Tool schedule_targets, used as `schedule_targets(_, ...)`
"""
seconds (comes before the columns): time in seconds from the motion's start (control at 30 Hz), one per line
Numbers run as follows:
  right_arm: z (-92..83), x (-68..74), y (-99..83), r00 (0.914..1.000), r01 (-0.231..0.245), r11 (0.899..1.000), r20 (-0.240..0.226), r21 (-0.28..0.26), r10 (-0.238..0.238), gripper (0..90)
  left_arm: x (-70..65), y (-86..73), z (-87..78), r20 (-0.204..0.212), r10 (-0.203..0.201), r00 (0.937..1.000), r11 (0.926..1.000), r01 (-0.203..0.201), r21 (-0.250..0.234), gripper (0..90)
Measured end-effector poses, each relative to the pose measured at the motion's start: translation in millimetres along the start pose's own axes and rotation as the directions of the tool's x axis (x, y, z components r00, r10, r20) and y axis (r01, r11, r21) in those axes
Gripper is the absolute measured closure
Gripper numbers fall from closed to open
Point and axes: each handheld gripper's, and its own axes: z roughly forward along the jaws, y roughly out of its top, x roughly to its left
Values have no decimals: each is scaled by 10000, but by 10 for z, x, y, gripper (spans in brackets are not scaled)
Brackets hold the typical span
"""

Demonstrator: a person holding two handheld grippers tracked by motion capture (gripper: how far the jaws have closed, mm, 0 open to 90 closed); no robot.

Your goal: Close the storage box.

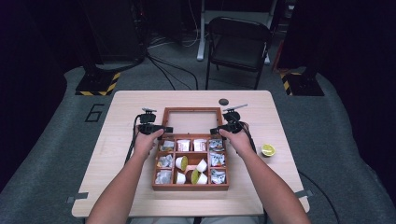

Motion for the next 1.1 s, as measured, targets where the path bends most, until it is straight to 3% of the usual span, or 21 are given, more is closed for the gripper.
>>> schedule_targets(0.17, 27, -28, 0, 9999, -159, 9999, -30, 14, 159, 246, 15, 1, 9, 47, -56, 10000, 10000, 56, 34, 289)
schedule_targets(0.37, 53, -97, 2, 9981, -471, 9989, -395, 23, 472, 240, 38, -4, 32, 93, -111, 9999, 9999, 110, 27, 291)
schedule_targets(0.57, 109, -86, -5, 9981, -541, 9984, -292, 182, 547, 209, 54, -9, 61, 8, 36, 10000, 9999, -36, 153, 293)
schedule_targets(0.83, 119, -108, -4, 9968, -693, 9974, -392, 206, 700, 210, 59, -23, 85, 103, -294, 9995, 9995, 293, 151, 291)
schedule_targets(1.1, 149, -143, -11, 9905, -1100, 9936, -801, 241, 1116, 219, 58, -21, 90, 50, -263, 9996, 9995, 262, 177, 289)
